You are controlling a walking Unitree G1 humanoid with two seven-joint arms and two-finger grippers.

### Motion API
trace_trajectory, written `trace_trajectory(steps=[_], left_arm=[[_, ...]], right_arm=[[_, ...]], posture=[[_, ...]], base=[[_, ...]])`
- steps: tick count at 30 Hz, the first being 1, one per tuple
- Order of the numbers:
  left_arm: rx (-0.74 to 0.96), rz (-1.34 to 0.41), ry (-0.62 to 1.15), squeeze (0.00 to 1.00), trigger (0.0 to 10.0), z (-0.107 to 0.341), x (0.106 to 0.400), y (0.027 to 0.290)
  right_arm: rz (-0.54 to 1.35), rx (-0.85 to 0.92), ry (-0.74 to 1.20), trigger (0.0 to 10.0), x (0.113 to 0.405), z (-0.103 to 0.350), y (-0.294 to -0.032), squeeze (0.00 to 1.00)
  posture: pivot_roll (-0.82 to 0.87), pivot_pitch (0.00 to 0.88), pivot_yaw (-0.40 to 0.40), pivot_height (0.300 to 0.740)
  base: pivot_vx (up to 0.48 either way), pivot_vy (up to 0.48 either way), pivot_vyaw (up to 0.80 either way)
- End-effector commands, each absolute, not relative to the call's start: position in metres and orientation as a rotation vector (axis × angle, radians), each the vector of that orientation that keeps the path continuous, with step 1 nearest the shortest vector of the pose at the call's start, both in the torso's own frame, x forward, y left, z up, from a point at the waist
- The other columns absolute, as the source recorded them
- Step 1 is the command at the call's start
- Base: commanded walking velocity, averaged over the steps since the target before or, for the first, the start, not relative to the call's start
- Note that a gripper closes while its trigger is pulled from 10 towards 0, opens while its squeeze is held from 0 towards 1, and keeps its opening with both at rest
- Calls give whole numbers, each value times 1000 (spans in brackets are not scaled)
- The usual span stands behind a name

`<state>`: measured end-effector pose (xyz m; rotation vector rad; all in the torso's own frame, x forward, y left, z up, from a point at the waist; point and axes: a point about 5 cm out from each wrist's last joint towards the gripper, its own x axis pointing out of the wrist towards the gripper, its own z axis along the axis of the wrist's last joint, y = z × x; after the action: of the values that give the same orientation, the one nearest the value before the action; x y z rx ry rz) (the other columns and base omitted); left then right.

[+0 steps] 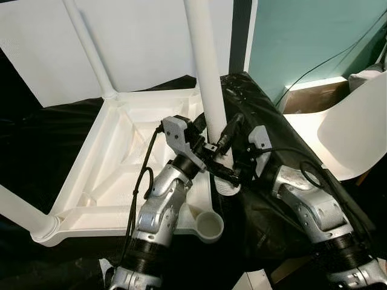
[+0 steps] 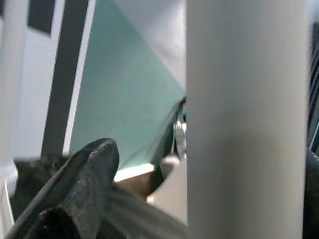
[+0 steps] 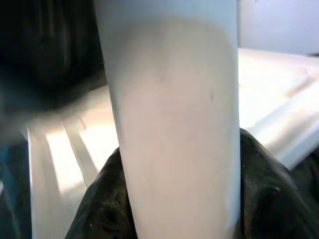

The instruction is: Building children table

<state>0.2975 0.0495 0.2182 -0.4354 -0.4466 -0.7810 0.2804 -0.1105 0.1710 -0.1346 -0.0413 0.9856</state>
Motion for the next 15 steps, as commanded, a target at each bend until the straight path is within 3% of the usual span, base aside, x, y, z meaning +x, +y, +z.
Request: trace_trajectory(steps=[1, 7, 14, 15], left_arm=[[-497, -699, -438, 0, 10000, 221, 302, 60], [-611, -753, -468, 0, 10000, 240, 297, 61], [-589, -839, -483, 0, 10000, 247, 290, 52], [-584, -874, -484, 0, 6118, 247, 288, 49]], right_arm=[[994, -169, -53, 0, 277, 173, -115, 0], [961, -183, -26, 0, 276, 168, -131, 0], [943, -223, -22, 0, 276, 164, -133, 0], [938, -238, -27, 0, 277, 164, -133, 0]], posture=[[-99, 0, 63, 740], [-102, 0, 68, 740], [-109, 0, 76, 740], [-111, 0, 79, 740]], base=[[0, 0, 0], [0, 0, 0], [0, 0, 0], [0, 0, 0]])
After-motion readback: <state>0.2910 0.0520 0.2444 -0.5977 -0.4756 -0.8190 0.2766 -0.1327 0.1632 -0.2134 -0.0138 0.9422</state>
